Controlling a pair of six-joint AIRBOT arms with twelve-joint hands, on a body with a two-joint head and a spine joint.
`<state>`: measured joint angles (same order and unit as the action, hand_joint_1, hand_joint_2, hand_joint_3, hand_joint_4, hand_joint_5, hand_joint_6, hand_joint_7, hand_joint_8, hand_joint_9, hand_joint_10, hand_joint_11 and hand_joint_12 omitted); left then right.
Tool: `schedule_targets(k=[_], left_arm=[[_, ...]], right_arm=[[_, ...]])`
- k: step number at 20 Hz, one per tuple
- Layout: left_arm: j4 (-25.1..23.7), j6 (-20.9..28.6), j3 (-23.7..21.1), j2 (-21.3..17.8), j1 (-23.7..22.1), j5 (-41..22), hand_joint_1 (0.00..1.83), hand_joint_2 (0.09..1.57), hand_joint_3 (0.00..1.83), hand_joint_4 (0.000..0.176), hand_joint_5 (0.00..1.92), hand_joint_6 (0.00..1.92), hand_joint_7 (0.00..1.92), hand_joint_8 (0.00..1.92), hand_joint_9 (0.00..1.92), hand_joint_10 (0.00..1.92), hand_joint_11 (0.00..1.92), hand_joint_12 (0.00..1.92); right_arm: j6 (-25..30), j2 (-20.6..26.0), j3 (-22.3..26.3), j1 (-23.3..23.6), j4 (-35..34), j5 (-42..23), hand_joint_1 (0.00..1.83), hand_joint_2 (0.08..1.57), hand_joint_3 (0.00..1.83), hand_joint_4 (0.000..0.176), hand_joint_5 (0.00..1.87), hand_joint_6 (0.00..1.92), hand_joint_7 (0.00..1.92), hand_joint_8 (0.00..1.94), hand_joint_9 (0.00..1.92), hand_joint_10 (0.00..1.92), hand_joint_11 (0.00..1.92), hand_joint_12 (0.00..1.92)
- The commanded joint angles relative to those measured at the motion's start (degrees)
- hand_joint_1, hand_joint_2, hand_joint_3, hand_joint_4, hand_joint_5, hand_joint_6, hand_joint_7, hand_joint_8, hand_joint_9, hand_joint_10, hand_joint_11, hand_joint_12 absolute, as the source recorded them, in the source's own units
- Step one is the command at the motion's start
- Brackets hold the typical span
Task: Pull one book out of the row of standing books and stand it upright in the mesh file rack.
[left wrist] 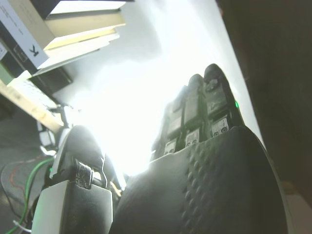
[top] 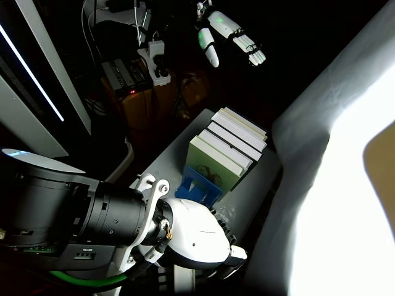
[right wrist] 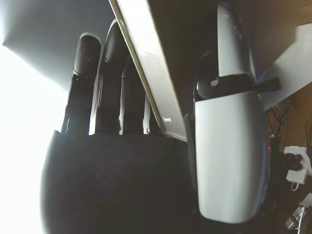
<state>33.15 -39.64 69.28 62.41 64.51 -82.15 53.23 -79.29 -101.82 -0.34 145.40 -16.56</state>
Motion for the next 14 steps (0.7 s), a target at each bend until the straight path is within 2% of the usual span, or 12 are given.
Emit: schedule_targets(k=[1,4,6,7,8,9,10,11,13,14], left_arm=[[0.45,0.01,0.55,-0.14,-0.13,-7.36,0.25,1.38,0.0,0.0,0.0,0.0,0.0,0.0,0.0,0.0,0.0,0.0],[0.45,0.01,0.59,-0.13,-0.13,-7.36,0.25,1.38,0.0,0.0,0.0,0.0,0.0,0.0,0.0,0.0,0.0,0.0],[0.45,0.01,0.62,-0.11,-0.13,-7.33,0.24,1.38,0.0,0.0,0.0,0.0,0.0,0.0,0.0,0.0,0.0,0.0],[0.44,0.01,0.63,-0.11,-0.13,-7.33,0.25,1.38,0.0,0.0,0.0,0.0,0.0,0.0,0.0,0.0,0.0,0.0],[0.42,0.01,0.63,-0.11,-0.13,-7.31,0.27,1.38,0.0,0.0,0.0,0.0,0.0,0.0,0.0,0.0,0.0,0.0],[0.42,0.01,0.63,-0.09,-0.13,-7.31,0.27,1.38,0.0,0.0,0.0,0.0,0.0,0.0,0.0,0.0,0.0,0.0],[0.41,0.01,0.63,-0.07,-0.13,-7.32,0.28,1.38,0.0,0.0,0.0,0.0,0.0,0.0,0.0,0.0,0.0,0.0],[0.41,0.01,0.63,-0.06,-0.13,-7.35,0.29,1.38,0.0,0.0,0.0,0.0,0.0,0.0,0.0,0.0,0.0,0.0],[0.41,0.01,0.61,-0.06,-0.13,-7.33,0.28,1.38,0.0,0.0,0.0,0.0,0.0,0.0,0.0,0.0,0.0,0.0],[0.41,0.01,0.6,-0.07,-0.14,-7.33,0.28,1.38,0.0,0.0,0.0,0.0,0.0,0.0,0.0,0.0,0.0,0.0]], right_arm=[[-0.06,0.84,-0.57,0.21,0.66,5.14,1.14,1.17,0.0,0.0,0.42,0.43,0.51,0.42,0.34,0.94,0.0,1.63],[0.33,0.83,-0.66,0.19,1.53,5.19,1.1,1.16,0.0,0.0,0.29,0.32,0.42,0.09,0.21,0.72,0.0,1.46],[0.41,0.7,-0.66,0.19,2.25,5.21,1.06,1.11,0.0,0.004,0.16,0.16,0.25,0.0,0.13,0.4,0.0,1.17],[0.42,0.69,-0.54,0.19,2.34,5.25,1.02,1.1,0.0,0.036,0.08,0.1,0.15,0.0,0.05,0.31,0.0,0.9],[0.42,0.69,-0.41,0.19,2.37,5.34,0.93,1.11,0.0,0.019,0.01,0.02,0.03,0.0,0.01,0.06,0.0,0.49],[0.42,0.69,-0.25,0.19,2.44,5.45,0.85,1.1,0.0,0.01,0.0,0.0,0.0,0.0,0.0,0.01,0.0,0.1],[0.45,0.7,-0.05,0.19,2.43,5.57,0.78,1.1,0.0,0.0,0.0,0.0,0.0,0.0,0.0,0.0,0.0,0.02],[0.51,0.76,0.2,0.2,2.43,5.75,0.73,1.09,0.0,0.0,0.0,0.0,0.0,0.0,0.0,0.0,0.0,0.0],[1.12,1.36,0.79,0.2,2.42,6.01,0.76,1.07,0.0,0.0,0.0,0.0,0.0,0.0,0.0,0.0,0.0,0.0],[1.38,1.89,1.46,0.2,2.4,6.22,0.72,1.07,0.0,0.006,0.0,0.0,0.0,0.0,0.0,0.0,0.0,0.0]])
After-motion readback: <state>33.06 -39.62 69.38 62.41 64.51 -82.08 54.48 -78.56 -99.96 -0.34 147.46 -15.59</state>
